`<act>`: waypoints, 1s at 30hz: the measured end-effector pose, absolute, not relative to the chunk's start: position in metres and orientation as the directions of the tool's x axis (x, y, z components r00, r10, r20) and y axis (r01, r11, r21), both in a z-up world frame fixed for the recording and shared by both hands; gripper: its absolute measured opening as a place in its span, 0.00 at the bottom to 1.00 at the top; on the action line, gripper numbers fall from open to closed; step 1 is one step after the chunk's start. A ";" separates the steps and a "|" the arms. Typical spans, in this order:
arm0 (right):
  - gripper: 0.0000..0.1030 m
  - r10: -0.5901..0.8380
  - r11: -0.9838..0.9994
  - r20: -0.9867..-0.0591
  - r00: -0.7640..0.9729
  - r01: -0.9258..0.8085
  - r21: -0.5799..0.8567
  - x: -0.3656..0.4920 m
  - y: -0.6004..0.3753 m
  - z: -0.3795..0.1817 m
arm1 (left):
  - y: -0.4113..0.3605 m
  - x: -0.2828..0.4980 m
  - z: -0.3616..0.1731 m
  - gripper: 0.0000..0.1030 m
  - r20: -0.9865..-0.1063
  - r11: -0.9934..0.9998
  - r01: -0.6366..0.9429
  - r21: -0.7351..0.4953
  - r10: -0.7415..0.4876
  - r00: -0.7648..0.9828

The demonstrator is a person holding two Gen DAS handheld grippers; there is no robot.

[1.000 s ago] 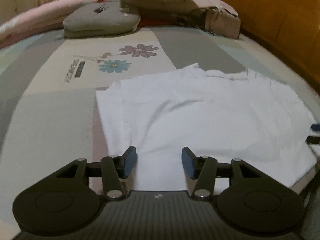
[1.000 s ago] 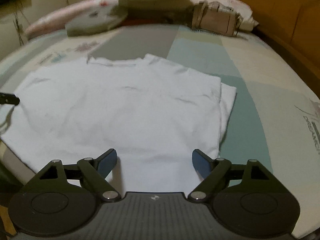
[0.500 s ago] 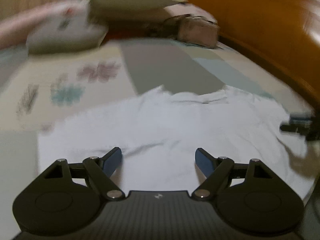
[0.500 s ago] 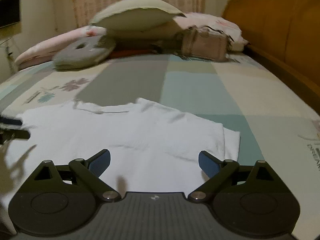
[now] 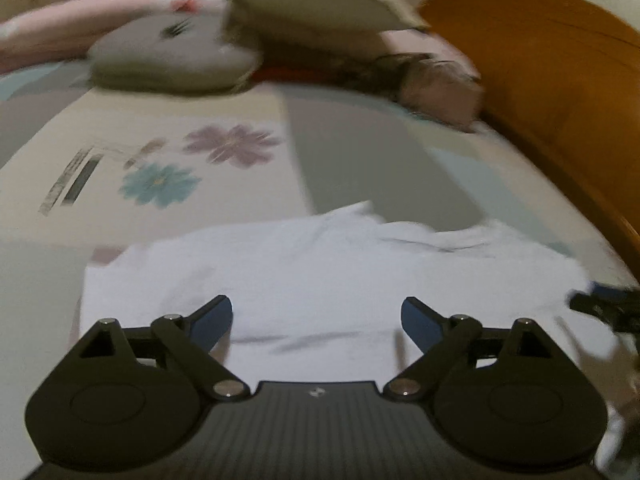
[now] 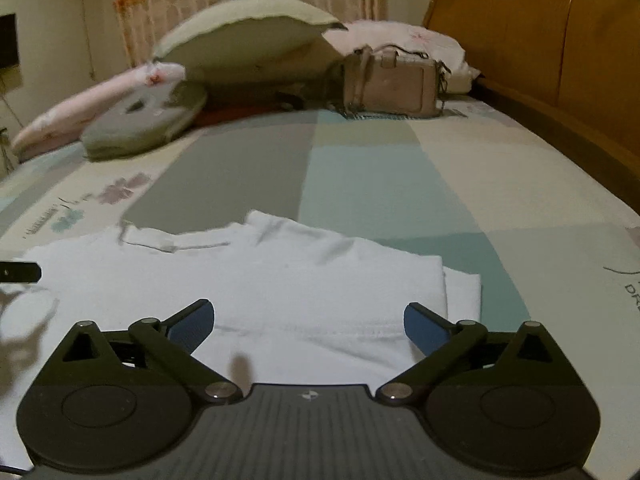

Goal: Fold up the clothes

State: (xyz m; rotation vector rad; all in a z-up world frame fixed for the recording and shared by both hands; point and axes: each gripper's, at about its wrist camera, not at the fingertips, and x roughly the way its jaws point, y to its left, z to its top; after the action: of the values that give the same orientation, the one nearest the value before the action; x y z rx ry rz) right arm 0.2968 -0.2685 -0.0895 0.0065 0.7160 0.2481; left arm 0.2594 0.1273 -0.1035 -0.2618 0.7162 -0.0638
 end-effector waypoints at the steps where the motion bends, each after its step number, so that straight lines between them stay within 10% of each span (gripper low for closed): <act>1: 1.00 0.229 0.971 -0.649 0.725 -0.222 0.094 0.299 -0.267 -0.090 | 0.133 0.260 -0.106 0.89 -0.631 0.956 -0.064 -0.286 -0.138 0.764; 19: 1.00 0.248 0.955 -0.674 0.696 -0.292 0.050 0.240 -0.259 -0.083 | 0.075 0.203 -0.086 0.95 -0.712 0.991 0.008 -0.134 -0.102 0.695; 30: 1.00 0.275 0.951 -0.649 0.709 -0.301 0.074 0.202 -0.261 -0.055 | 0.109 0.164 -0.084 0.95 -0.715 0.960 -0.101 -0.260 -0.121 0.688</act>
State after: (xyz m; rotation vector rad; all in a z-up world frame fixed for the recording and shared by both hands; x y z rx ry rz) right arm 0.2017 -0.2612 -0.0550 -0.0388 0.7145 0.3201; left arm 0.1636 0.1087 -0.0838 -0.2908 0.8145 -0.0113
